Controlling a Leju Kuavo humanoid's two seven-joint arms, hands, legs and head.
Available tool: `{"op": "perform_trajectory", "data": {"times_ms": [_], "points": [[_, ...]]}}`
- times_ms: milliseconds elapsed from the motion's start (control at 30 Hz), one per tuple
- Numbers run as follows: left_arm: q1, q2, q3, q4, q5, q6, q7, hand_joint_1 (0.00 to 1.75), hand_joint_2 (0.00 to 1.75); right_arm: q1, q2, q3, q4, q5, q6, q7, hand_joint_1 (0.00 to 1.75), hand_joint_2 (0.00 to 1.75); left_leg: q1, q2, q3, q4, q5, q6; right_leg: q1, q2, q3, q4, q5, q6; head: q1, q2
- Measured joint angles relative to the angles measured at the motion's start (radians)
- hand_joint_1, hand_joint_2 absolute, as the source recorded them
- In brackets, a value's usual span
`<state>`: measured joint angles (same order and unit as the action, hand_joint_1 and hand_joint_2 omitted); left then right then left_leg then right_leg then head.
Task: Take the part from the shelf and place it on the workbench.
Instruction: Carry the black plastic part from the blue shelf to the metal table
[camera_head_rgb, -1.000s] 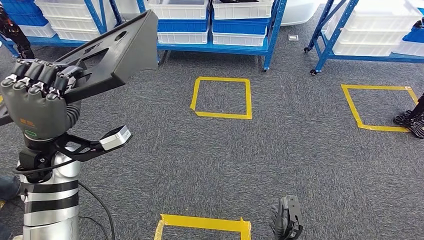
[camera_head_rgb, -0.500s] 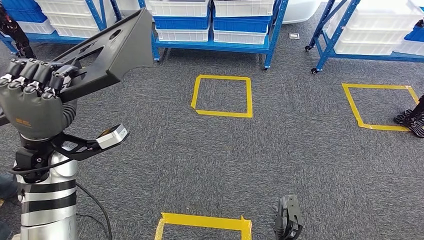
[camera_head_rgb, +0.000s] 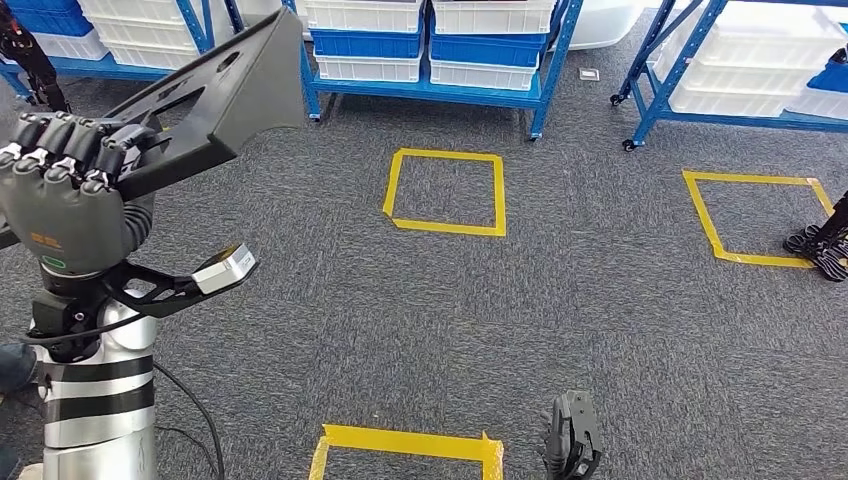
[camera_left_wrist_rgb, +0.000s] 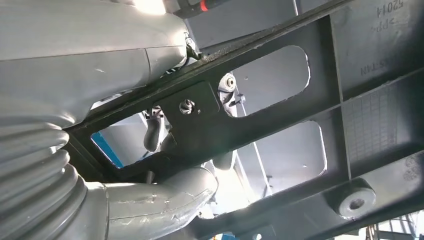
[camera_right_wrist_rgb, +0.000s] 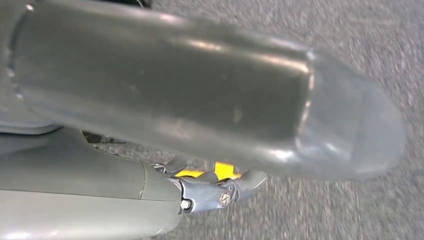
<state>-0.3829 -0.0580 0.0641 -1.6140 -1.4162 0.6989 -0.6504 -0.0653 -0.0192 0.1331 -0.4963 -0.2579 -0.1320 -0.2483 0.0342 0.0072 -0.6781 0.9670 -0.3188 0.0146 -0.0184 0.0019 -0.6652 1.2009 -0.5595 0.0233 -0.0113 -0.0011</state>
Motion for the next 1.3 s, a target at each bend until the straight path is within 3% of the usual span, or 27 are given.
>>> {"op": "perform_trajectory", "data": {"times_ms": [133, 200, 233, 267, 333, 367, 400, 433, 467, 500, 533, 600, 633, 667, 767, 833, 900, 967, 1000, 1067, 1100, 1133, 1200, 1267, 1300], "points": [[0.001, 0.000, 0.000, 0.001, -0.001, 0.000, 0.000, 1.75, 1.75, 0.000, 0.000, 0.000, 0.001, 0.000, 0.000, 0.000, 0.00, 0.00, 0.001, 0.000, -0.003, 0.000, 0.001, -0.002, -0.003, 0.000, -0.020, 0.044, -0.016, 0.004, 0.000, 0.000], [0.003, -0.001, 0.000, 0.003, -0.002, 0.000, -0.001, 1.75, 1.75, 0.001, -0.002, 0.001, 0.003, 0.000, -0.001, 0.000, 0.00, 0.00, 0.005, 0.000, -0.009, 0.001, 0.007, -0.010, -0.011, 0.000, -0.018, 0.053, -0.015, 0.021, 0.000, 0.000], [0.003, -0.001, 0.002, 0.004, -0.003, 0.000, -0.001, 1.75, 1.75, 0.000, -0.002, 0.002, 0.004, 0.000, -0.001, 0.000, 0.00, 0.00, 0.009, -0.001, -0.015, 0.004, 0.011, -0.023, -0.016, -0.001, 0.014, -0.005, 0.007, 0.033, 0.002, 0.000], [0.002, -0.001, 0.003, 0.005, -0.003, 0.000, -0.001, 1.75, 1.75, -0.002, -0.002, 0.002, 0.005, 0.000, -0.002, 0.000, 0.00, 0.00, 0.014, -0.002, -0.018, 0.002, 0.020, -0.041, -0.018, -0.003, 0.052, -0.075, 0.038, 0.030, 0.001, 0.000], [0.001, -0.001, 0.007, 0.005, -0.001, 0.000, -0.001, 1.75, 1.75, -0.006, 0.000, 0.003, 0.006, 0.000, -0.002, 0.000, 0.00, 0.00, 0.020, -0.005, -0.048, 0.065, -0.017, -0.067, -0.015, -0.013, 0.105, -0.182, 0.090, 0.006, -0.006, 0.000], [0.002, -0.001, 0.009, 0.005, -0.001, 0.000, -0.001, 1.75, 1.75, -0.006, 0.000, 0.003, 0.006, 0.000, -0.002, 0.000, 0.00, 0.00, 0.020, -0.006, -0.073, 0.128, -0.055, -0.070, -0.011, -0.019, 0.101, -0.178, 0.098, -0.012, -0.011, 0.000], [0.002, -0.001, 0.010, 0.006, 0.000, 0.000, -0.001, 1.75, 1.75, -0.006, 0.001, 0.003, 0.006, 0.000, -0.002, 0.000, 0.00, 0.00, 0.016, -0.006, -0.106, 0.214, -0.106, -0.066, -0.005, -0.025, 0.099, -0.177, 0.100, -0.018, -0.013, 0.000], [0.004, -0.001, 0.011, 0.006, 0.000, 0.000, -0.001, 1.75, 1.75, -0.005, 0.001, 0.003, 0.006, 0.000, -0.002, 0.000, 0.00, 0.00, 0.012, -0.006, -0.130, 0.284, -0.139, -0.063, 0.001, -0.031, 0.097, -0.177, 0.100, -0.021, -0.014, 0.000], [0.006, -0.001, 0.012, 0.007, 0.000, 0.000, -0.001, 1.75, 1.75, -0.005, 0.002, 0.003, 0.007, 0.000, -0.002, 0.000, 0.00, 0.00, 0.007, -0.006, -0.136, 0.319, -0.153, -0.057, 0.007, -0.038, 0.096, -0.176, 0.100, -0.024, -0.014, 0.000], [0.008, -0.001, 0.013, 0.007, 0.000, 0.000, -0.001, 1.75, 1.75, -0.005, 0.002, 0.003, 0.007, 0.000, -0.002, 0.000, 0.00, 0.00, 0.001, -0.005, -0.122, 0.314, -0.151, -0.049, 0.012, -0.046, 0.096, -0.176, 0.100, -0.026, -0.014, 0.000], [0.008, -0.001, 0.013, 0.007, 0.000, 0.000, -0.001, 1.75, 1.75, -0.005, 0.002, 0.004, 0.007, 0.000, -0.002, 0.000, 0.00, 0.00, -0.004, 0.000, -0.085, 0.266, -0.134, -0.039, 0.017, -0.053, 0.096, -0.176, 0.099, -0.026, -0.014, 0.000], [0.007, -0.001, 0.013, 0.007, 0.000, 0.000, 0.000, 1.75, 1.75, -0.006, 0.002, 0.004, 0.007, 0.000, -0.002, -0.001, 0.00, 0.00, -0.020, 0.033, 0.000, 0.136, -0.104, -0.017, 0.026, -0.069, 0.099, -0.175, 0.097, -0.028, -0.013, 0.000], [0.005, -0.001, 0.013, 0.007, 0.000, 0.000, 0.000, 1.75, 1.75, -0.006, 0.002, 0.004, 0.007, 0.000, -0.002, -0.001, 0.00, 0.00, -0.028, 0.046, 0.027, 0.092, -0.096, -0.011, 0.030, -0.077, 0.100, -0.175, 0.095, -0.028, -0.012, 0.000], [0.005, -0.001, 0.013, 0.007, 0.000, 0.000, 0.001, 1.75, 1.75, -0.006, 0.002, 0.004, 0.008, 0.000, -0.002, -0.002, 0.00, 0.00, -0.035, 0.053, 0.038, 0.072, -0.096, -0.007, 0.032, -0.086, 0.101, -0.175, 0.094, -0.027, -0.011, 0.000], [0.003, 0.002, 0.015, 0.006, 0.000, 0.000, 0.002, 1.75, 1.75, -0.007, 0.002, 0.004, 0.008, 0.001, -0.002, -0.006, 0.00, 0.00, -0.038, 0.021, 0.038, 0.060, -0.087, 0.000, 0.031, -0.103, 0.101, -0.174, 0.088, -0.017, -0.011, 0.000], [0.000, 0.003, 0.016, 0.006, -0.001, 0.001, 0.002, 1.75, 1.75, -0.009, 0.002, 0.005, 0.008, 0.002, -0.001, -0.007, 0.00, 0.00, -0.030, 0.001, 0.041, 0.048, -0.078, 0.009, 0.028, -0.068, 0.079, -0.128, 0.058, -0.013, -0.009, 0.000], [-0.002, 0.002, 0.016, 0.006, -0.002, 0.001, 0.003, 1.75, 1.75, -0.008, 0.002, 0.005, 0.011, 0.003, -0.001, -0.008, 0.00, 0.00, -0.025, -0.022, 0.038, 0.044, -0.073, 0.014, 0.021, -0.023, 0.023, -0.006, 0.004, -0.015, -0.004, 0.000], [-0.001, 0.002, 0.017, 0.007, -0.005, 0.001, 0.003, 1.75, 1.75, -0.005, 0.001, 0.005, 0.014, 0.003, -0.001, -0.008, 0.00, 0.00, -0.025, -0.049, 0.033, 0.045, -0.069, 0.013, 0.015, -0.010, -0.025, 0.092, -0.025, -0.008, -0.004, 0.000], [0.000, 0.002, 0.018, 0.008, -0.005, 0.000, 0.003, 1.75, 1.75, -0.004, 0.001, 0.005, 0.015, 0.003, -0.001, -0.008, 0.00, 0.00, -0.024, -0.063, 0.031, 0.045, -0.067, 0.011, 0.012, -0.008, -0.026, 0.090, -0.017, -0.001, -0.004, 0.000], [0.000, 0.002, 0.019, 0.008, -0.005, 0.001, 0.003, 1.75, 1.75, -0.005, 0.000, 0.005, 0.017, 0.003, 0.000, -0.009, 0.00, 0.00, -0.022, -0.091, 0.030, 0.045, -0.063, 0.006, 0.005, 0.010, 0.026, -0.019, 0.035, 0.018, -0.003, 0.000], [-0.001, 0.002, 0.019, 0.008, -0.005, 0.001, 0.003, 1.75, 1.75, -0.006, -0.001, 0.005, 0.017, 0.004, 0.000, -0.009, 0.00, 0.00, -0.022, -0.103, 0.029, 0.046, -0.061, 0.001, 0.001, 0.031, 0.060, -0.090, 0.060, 0.023, -0.003, 0.000], [-0.001, 0.002, 0.020, 0.008, -0.004, 0.001, 0.003, 1.75, 1.75, -0.006, -0.001, 0.005, 0.018, 0.004, 0.000, -0.009, 0.00, 0.00, -0.022, -0.115, 0.027, 0.046, -0.058, -0.004, -0.001, 0.047, 0.087, -0.143, 0.077, 0.023, -0.004, 0.000], [-0.002, 0.002, 0.021, 0.008, -0.004, 0.001, 0.003, 1.75, 1.75, -0.006, -0.002, 0.006, 0.019, 0.005, 0.002, -0.009, 0.00, 0.00, -0.022, -0.135, 0.020, 0.045, -0.051, -0.017, 0.003, 0.058, 0.107, -0.181, 0.087, 0.013, -0.004, 0.000], [-0.001, 0.004, 0.023, 0.008, -0.003, 0.001, 0.003, 1.75, 1.75, -0.008, 0.000, 0.007, 0.020, 0.005, 0.004, -0.009, 0.00, 0.00, -0.018, -0.145, 0.012, 0.043, -0.045, -0.030, 0.004, 0.035, 0.108, -0.183, 0.095, -0.001, -0.004, 0.000], [-0.001, 0.005, 0.024, 0.008, -0.002, 0.001, 0.003, 1.75, 1.75, -0.010, 0.001, 0.008, 0.021, 0.006, 0.005, -0.009, 0.00, 0.00, -0.019, -0.129, 0.006, 0.052, -0.051, -0.035, 0.001, 0.024, 0.109, -0.186, 0.099, -0.009, -0.006, 0.000]]}}
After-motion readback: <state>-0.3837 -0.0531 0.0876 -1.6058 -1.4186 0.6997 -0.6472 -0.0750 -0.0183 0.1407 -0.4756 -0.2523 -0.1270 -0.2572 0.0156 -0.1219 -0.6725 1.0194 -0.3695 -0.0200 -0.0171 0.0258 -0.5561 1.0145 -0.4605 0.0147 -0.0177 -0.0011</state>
